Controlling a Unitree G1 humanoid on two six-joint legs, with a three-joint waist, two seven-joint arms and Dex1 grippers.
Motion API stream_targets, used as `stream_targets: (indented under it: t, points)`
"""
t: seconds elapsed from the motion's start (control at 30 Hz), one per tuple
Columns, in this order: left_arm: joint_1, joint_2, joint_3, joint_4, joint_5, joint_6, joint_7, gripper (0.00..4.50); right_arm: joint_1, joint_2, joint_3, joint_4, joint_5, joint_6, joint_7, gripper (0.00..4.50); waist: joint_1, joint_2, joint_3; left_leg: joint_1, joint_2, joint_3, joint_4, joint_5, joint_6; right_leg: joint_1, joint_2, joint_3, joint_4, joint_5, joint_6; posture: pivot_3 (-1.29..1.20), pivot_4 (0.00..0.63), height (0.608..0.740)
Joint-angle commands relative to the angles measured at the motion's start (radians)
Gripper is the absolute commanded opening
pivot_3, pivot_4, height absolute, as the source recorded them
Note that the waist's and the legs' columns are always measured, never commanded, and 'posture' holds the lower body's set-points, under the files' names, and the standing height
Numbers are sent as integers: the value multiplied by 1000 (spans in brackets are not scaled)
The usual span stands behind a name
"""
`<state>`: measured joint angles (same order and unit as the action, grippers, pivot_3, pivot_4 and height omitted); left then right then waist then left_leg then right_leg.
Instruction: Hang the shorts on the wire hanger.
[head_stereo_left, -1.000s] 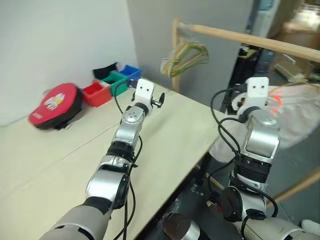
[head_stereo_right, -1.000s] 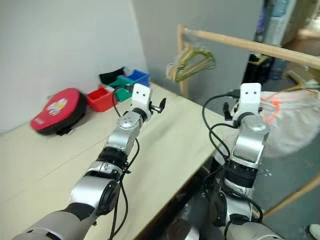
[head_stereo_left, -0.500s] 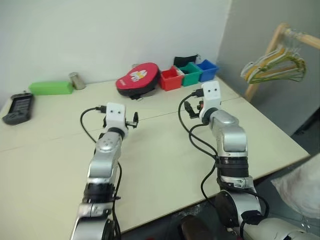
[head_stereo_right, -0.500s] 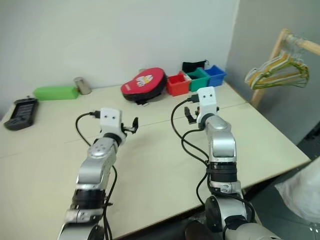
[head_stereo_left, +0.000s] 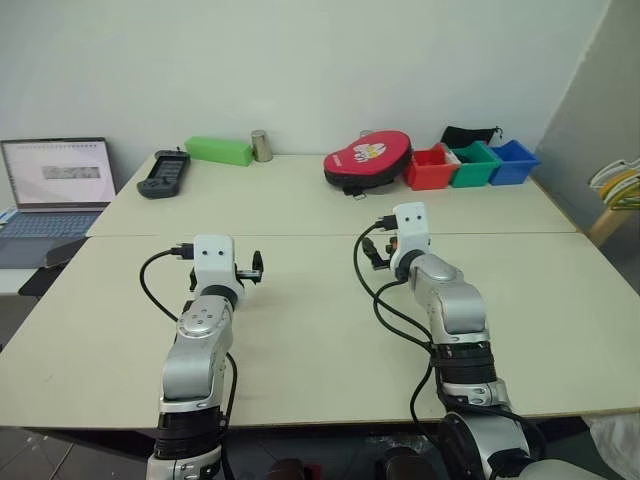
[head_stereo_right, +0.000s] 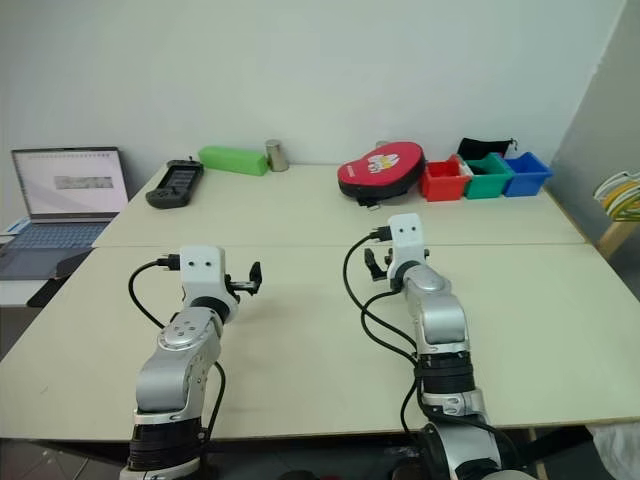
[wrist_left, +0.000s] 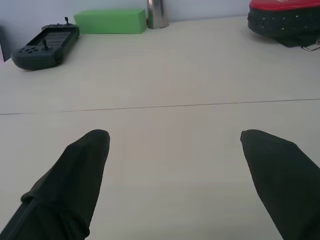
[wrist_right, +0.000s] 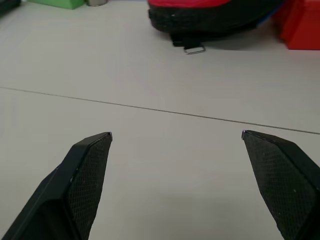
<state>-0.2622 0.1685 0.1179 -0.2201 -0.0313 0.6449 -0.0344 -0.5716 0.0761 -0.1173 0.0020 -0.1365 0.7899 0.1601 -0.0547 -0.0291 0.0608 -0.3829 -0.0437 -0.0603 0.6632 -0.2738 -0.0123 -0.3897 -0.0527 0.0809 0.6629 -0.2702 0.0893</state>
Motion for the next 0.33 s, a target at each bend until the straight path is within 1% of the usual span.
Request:
stream_targets:
  t: [0.03, 0.2, 0.33]
  points:
    - [-63, 7, -19, 26, -10, -39, -29, 4500, 20, -25, -33, -71, 2, -11, -79, 4402, 2, 0, 0, 0, 0, 0, 0, 1, -1, 0, 0, -1, 0, 1, -1, -53, 8, 740]
    - [-90, 25, -21, 69, -14, -53, -55, 4500, 67, -30, -33, -127, 15, 11, -125, 4402, -14, 2, -1, 0, 2, 1, -1, 4, -1, 2, 3, 0, 1, 4, -6, -75, 11, 740]
    - [-92, 31, -15, 65, -12, -48, -50, 4500, 101, -29, -25, -159, 25, 20, -140, 4402, -31, 3, -2, 0, 4, 1, -1, 5, -2, 3, 6, 0, 1, 4, -7, -76, 19, 740]
